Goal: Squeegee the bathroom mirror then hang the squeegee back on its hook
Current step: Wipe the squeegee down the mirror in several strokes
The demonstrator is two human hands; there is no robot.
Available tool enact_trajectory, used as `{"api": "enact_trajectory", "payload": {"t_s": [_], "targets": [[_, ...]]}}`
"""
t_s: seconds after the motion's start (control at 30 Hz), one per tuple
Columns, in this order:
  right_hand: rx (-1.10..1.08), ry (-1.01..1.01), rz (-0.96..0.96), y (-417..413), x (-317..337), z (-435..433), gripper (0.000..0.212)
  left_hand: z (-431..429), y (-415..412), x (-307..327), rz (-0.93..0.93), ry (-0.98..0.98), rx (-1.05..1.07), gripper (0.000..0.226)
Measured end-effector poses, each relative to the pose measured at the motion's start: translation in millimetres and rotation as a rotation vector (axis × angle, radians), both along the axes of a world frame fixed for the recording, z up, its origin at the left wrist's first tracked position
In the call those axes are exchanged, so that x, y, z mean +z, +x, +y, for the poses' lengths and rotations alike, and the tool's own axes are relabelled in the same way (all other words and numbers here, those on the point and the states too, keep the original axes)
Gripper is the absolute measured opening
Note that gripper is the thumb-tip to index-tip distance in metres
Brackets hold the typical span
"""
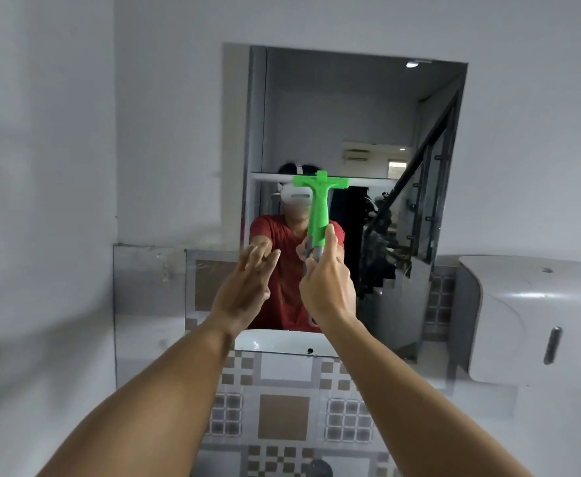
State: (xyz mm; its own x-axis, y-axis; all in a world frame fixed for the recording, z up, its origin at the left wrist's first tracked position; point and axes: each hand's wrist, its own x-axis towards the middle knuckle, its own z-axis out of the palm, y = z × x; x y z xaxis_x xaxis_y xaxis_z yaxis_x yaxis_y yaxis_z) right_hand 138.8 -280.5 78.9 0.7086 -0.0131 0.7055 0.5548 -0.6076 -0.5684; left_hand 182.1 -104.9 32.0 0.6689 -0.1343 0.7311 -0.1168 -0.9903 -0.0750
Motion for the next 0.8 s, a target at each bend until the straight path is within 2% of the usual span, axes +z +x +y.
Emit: {"api": "enact_trajectory", "payload": {"t_s": [0.13, 0.3, 0.4, 0.5, 0.6, 0.8], "targets": [[-0.131, -0.282, -0.117, 5.4, 4.8, -34.6, 0.081, 0.3, -0.5, 0.6, 0.021, 0.002, -0.035, 0.095], [-0.293, -0.530, -0.178, 12.0, 27.1, -90.3, 0.084, 0.7, -2.4, -1.1, -0.078, -0.011, -0.082, 0.082], [-0.331, -0.608, -0.182, 17.7, 42.6, -123.1, 0.085, 1.2, -7.7, 0.4, -0.173, 0.052, -0.111, 0.053], [-0.398, -0.656, -0.184, 21.6, 55.2, -149.6, 0.086, -2.1, -14.7, 17.6, -0.330, 0.024, -0.117, 0.018], [-0.413, -0.673, -0.177, 22.9, 59.3, -161.3, 0.087, -2.1, -9.7, 60.1, -0.397, -0.034, -0.062, 0.021], [-0.425, -0.551, -0.122, 30.6, 38.6, -174.5, 0.087, -5.0, 5.2, 168.0, -0.405, 0.149, 0.070, 0.048]]}}
